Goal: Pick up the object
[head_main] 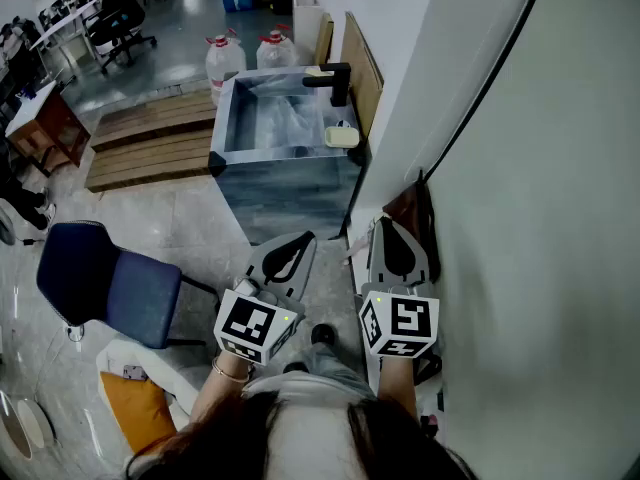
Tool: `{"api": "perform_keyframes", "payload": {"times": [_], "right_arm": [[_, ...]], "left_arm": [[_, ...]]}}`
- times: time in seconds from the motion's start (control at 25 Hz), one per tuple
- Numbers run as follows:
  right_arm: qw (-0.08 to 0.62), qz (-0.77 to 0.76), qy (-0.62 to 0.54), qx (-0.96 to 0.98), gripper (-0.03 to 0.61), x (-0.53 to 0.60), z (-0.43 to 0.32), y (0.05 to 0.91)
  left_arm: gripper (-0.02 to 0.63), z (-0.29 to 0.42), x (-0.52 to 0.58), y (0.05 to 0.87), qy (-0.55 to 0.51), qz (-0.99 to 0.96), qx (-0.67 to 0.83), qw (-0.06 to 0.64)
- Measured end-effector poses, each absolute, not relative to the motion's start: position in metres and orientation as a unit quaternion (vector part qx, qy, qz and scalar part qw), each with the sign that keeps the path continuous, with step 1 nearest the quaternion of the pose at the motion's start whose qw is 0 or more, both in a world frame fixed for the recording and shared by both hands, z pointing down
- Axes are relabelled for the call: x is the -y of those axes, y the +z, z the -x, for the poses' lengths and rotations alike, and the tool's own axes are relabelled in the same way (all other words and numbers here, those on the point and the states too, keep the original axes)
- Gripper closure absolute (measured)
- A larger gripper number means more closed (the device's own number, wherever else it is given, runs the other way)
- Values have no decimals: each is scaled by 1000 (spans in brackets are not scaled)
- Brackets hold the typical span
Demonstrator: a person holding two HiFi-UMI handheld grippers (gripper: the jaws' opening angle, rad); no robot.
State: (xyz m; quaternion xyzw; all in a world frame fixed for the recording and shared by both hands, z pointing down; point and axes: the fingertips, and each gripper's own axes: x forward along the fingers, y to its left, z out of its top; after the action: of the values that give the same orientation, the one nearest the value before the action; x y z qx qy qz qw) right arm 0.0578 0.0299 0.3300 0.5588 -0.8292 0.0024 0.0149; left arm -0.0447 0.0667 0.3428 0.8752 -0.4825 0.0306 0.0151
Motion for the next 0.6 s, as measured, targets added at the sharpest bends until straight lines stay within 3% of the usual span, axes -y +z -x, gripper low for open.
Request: {"api": "perform_keyframes", "payload": {"times": [0.6], "right_arm": [[19,-528,20,849,552,10,-83,334]], "left_arm": [[605,9,-14,336,27,-873,488,1]]}}
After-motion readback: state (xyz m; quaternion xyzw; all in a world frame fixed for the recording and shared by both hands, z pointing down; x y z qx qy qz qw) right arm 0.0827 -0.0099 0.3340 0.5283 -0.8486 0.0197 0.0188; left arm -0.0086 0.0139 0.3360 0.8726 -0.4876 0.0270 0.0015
